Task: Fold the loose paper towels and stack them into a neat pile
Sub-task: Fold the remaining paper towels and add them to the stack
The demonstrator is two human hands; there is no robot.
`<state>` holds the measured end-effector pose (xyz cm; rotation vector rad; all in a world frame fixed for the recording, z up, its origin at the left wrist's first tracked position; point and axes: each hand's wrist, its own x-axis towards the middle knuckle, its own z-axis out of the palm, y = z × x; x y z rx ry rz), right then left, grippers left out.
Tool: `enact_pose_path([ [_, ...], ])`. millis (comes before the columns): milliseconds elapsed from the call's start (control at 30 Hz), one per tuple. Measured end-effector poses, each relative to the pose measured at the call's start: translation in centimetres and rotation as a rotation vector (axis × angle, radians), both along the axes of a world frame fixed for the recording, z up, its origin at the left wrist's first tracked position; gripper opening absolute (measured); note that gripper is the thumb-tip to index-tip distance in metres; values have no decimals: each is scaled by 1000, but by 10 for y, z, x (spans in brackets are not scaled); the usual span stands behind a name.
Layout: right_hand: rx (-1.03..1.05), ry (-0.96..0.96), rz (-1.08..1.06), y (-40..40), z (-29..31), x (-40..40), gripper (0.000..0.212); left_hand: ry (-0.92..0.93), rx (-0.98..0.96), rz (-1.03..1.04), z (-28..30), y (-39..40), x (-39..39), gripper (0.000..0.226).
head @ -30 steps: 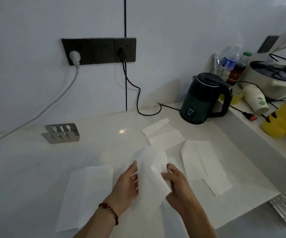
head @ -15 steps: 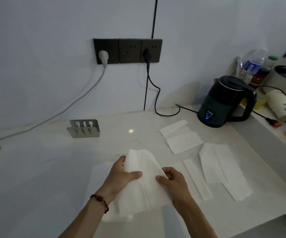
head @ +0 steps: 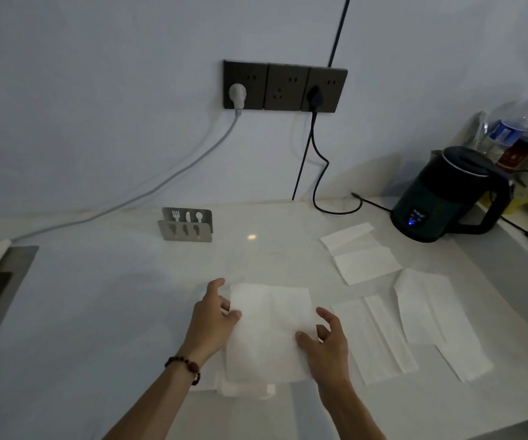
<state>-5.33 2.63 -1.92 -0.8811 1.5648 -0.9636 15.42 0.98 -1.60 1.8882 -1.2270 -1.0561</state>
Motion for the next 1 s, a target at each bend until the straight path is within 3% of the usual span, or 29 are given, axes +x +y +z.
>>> enact_pose_path([
  [400, -13, 273, 79, 8, -24, 0, 55, -41, 41, 19, -13, 0, 5, 68],
  [833, 19, 357, 113, 8, -30, -2, 54, -73, 75, 39, -20, 1, 5, 84],
  [900, 11, 442, 112, 7, -29, -1, 57, -97, 83, 34, -21, 0, 7, 86],
  [1000, -134, 717, 175, 8, -31, 5, 55, -142, 81, 43, -23, 1, 9, 78],
])
